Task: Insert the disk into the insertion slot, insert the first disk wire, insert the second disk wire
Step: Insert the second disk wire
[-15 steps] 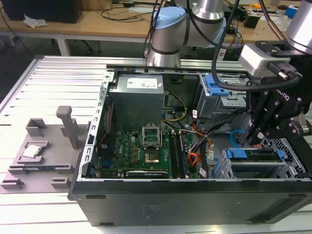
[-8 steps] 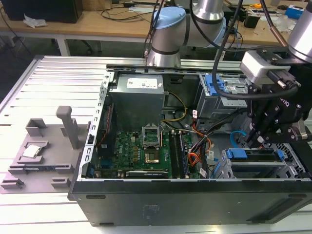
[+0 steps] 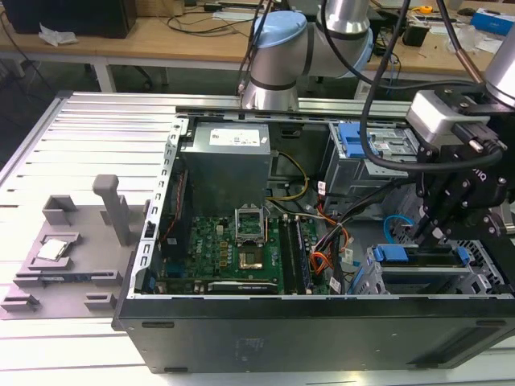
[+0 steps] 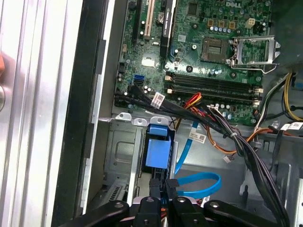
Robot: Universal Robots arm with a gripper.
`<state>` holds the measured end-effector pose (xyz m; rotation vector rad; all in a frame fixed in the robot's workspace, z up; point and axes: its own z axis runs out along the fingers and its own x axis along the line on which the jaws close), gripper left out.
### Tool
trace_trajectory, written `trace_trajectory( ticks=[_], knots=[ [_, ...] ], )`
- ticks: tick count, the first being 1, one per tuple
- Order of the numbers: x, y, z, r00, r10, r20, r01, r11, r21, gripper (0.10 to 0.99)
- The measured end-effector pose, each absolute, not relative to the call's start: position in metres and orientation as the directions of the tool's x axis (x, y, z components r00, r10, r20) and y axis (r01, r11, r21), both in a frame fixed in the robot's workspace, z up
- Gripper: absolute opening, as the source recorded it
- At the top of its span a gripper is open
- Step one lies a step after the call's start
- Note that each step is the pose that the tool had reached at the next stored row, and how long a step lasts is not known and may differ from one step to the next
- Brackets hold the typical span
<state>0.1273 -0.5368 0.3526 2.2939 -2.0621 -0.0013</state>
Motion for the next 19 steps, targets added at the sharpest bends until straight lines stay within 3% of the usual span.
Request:
trace_trajectory(
  ticks=[19],
  knots=[
    [0.1333,-0.5372,0.3423,0.107,-0.994,0.038,-0.994,-0.105,0.043,0.161]
  ],
)
